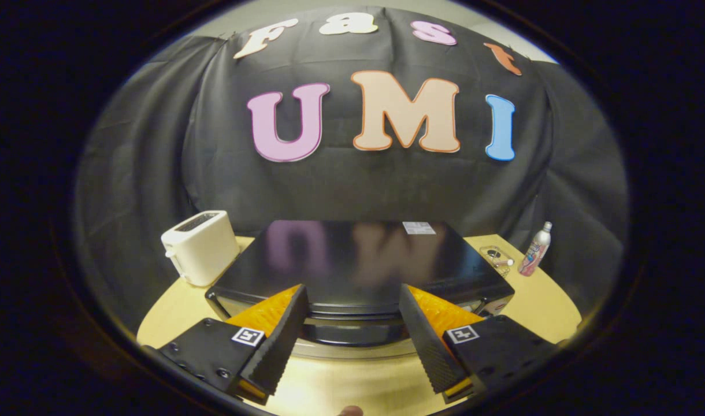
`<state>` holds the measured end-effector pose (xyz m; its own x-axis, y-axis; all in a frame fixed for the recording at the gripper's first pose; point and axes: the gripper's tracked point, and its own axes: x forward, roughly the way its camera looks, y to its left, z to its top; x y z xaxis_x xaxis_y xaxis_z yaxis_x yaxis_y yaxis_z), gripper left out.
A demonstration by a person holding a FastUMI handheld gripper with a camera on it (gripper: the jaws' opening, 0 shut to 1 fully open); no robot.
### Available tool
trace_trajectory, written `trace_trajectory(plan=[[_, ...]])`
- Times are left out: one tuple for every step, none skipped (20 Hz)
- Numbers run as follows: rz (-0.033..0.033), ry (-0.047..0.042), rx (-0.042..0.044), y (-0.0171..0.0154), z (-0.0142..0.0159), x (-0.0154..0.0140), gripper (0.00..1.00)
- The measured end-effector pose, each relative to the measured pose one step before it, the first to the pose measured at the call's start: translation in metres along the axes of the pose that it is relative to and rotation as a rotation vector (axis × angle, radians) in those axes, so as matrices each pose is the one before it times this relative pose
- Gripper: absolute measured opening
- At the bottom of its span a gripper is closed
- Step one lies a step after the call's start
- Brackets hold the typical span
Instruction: Open the toaster oven, put the food inside, and close the toaster oven door.
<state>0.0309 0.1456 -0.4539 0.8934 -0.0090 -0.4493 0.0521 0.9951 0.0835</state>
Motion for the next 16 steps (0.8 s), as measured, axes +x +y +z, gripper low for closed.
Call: trace_trajectory(plan=[[0.00035,-0.01462,0.01671,-0.00059,0.00172,-0.00368,0.98],[-0.00956,0.00122,-0.00306,-0.00338,-0.00396,-0.00525,0.99],[-0.00017,-0.00259,-0.00134,0.00024,-0.0056,-0.00335,0.99],[-0.00131,-0.01695,-0.0001,-0.00051,0.00337,-0.00485,0.99],[-0.00236,0.00503,-0.00231,0.0002,-0.00315,-0.00494,0.99],[-0.00206,-0.00297,-0.00195,-0.00041,-0.00054,-0.00312,0.99],[-0.00073,0.00875,-0.00132,-0.00103,-0.00274,-0.00341,0.99],[-0.00045,0.00544,0.00407,-0.00092,-0.00268,-0.0049,0.99],[-0.00388,0.00983,0.00316,-0.00222,-0.0042,-0.00733,0.99],[-0.00916,0.00676,-0.00056,-0.00325,-0.00468,-0.00959,0.99],[-0.00745,0.01319,0.00497,-0.00312,-0.00635,-0.00928,0.98],[-0.00611,0.01506,0.00418,-0.00269,-0.00873,-0.00934,0.98],[-0.00353,0.01796,-0.00079,-0.00155,-0.00862,-0.00803,0.98],[-0.00944,0.01883,-0.00413,-0.00238,-0.01062,-0.00795,0.97],[-0.0057,0.01821,-0.01105,-0.00159,-0.01082,-0.00682,0.97],[-0.00665,0.0143,-0.00911,-0.0014,-0.01053,-0.0061,0.97]])
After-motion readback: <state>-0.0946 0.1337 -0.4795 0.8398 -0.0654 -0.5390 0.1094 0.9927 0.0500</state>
